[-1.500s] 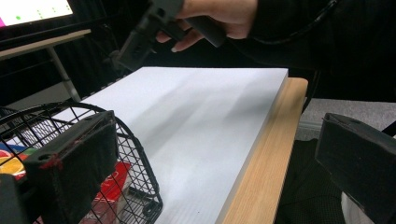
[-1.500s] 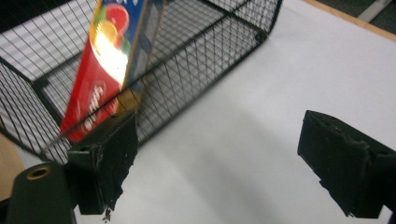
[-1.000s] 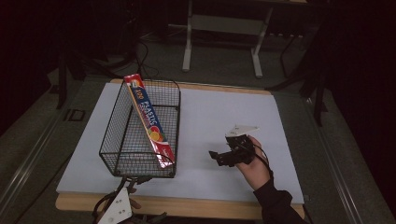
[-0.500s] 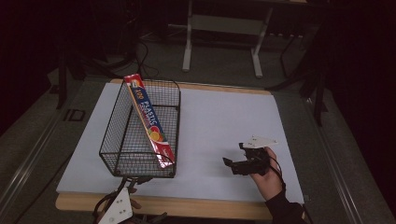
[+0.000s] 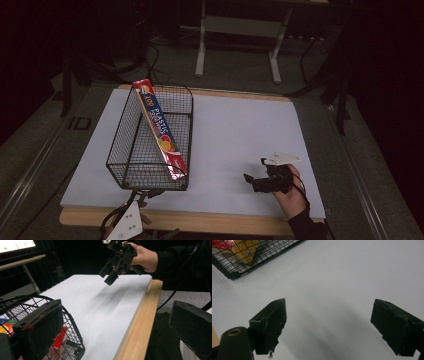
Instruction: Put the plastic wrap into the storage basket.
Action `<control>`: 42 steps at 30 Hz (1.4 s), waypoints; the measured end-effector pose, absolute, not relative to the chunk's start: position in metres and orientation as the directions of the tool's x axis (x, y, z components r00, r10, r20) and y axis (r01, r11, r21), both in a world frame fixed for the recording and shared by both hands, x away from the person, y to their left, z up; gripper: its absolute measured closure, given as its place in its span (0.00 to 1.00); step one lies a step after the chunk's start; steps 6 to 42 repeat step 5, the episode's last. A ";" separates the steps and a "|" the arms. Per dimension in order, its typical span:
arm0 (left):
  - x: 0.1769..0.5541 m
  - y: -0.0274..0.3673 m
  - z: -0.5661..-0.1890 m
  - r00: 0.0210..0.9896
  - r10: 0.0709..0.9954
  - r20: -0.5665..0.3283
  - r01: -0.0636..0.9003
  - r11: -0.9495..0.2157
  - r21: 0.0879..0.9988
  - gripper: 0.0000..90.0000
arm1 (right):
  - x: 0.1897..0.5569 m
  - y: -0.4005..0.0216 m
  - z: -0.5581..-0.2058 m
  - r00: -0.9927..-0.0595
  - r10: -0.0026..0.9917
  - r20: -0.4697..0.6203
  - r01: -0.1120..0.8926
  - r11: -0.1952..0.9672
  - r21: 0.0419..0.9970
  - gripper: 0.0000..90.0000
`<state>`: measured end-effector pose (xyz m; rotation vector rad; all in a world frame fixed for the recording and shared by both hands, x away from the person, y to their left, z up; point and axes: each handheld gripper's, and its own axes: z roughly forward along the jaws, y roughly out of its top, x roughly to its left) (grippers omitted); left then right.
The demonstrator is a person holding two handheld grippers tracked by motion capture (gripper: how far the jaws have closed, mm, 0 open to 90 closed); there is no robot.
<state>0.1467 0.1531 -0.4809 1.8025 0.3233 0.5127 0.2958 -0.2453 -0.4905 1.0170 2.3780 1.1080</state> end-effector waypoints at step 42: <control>0.147 0.153 -0.481 0.867 0.466 0.177 -0.040 -0.289 0.956 0.00 | 0.297 -0.246 -0.493 -0.691 0.723 -0.001 0.471 0.450 0.759 0.15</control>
